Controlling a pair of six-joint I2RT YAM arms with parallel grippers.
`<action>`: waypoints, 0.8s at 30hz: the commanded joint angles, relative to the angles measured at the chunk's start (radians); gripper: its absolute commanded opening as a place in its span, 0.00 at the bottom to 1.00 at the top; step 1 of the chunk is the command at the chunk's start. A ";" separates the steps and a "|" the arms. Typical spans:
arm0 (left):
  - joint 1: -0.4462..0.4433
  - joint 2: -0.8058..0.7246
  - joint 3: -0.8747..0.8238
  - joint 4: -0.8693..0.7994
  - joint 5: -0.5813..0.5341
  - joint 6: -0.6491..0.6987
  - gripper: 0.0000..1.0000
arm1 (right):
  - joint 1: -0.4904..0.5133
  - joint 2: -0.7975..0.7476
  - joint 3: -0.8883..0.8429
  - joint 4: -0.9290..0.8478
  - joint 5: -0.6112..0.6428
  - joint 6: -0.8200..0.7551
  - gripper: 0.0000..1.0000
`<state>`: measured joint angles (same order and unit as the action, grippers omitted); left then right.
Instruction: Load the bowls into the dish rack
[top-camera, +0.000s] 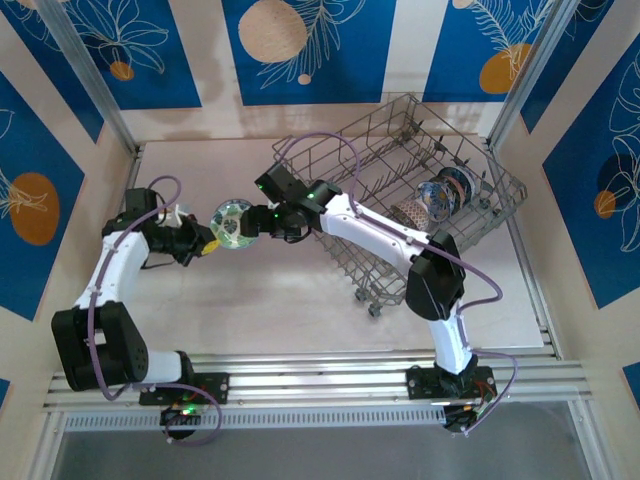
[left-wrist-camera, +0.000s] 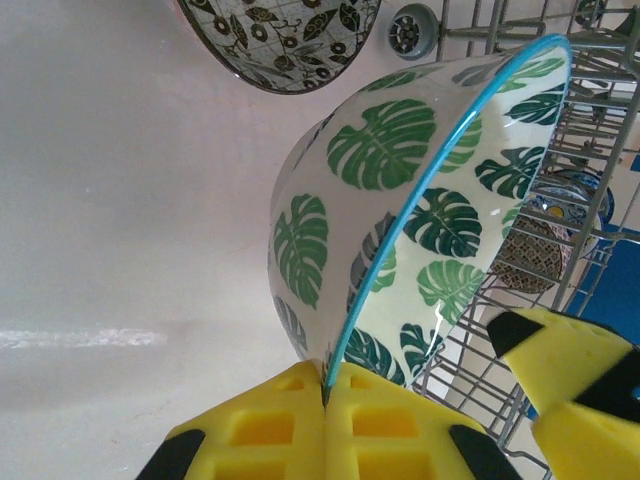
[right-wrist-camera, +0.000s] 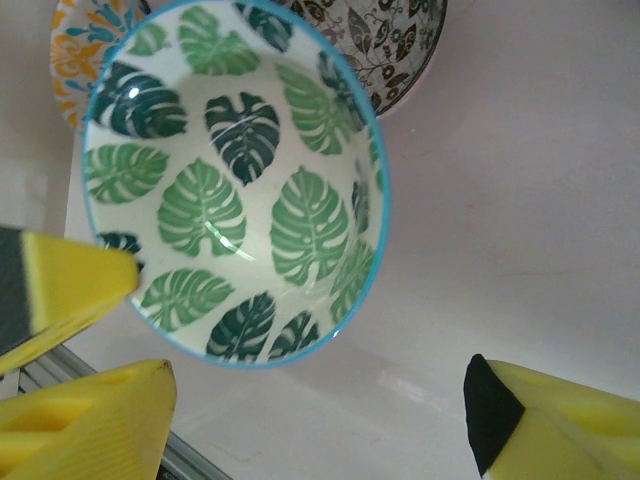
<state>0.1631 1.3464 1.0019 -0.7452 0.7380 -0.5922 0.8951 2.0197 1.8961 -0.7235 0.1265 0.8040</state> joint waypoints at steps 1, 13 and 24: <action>0.013 -0.039 -0.014 0.004 0.073 0.018 0.00 | -0.007 0.023 -0.016 0.046 -0.024 0.068 0.76; 0.013 -0.063 -0.032 0.010 0.102 0.005 0.00 | -0.012 0.097 0.027 0.070 -0.019 0.101 0.63; 0.013 -0.068 -0.038 -0.012 0.079 0.026 0.00 | -0.004 0.090 0.031 0.068 0.023 0.098 0.38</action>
<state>0.1638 1.3022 0.9615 -0.7456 0.7815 -0.5926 0.8879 2.1174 1.8927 -0.6464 0.1333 0.8993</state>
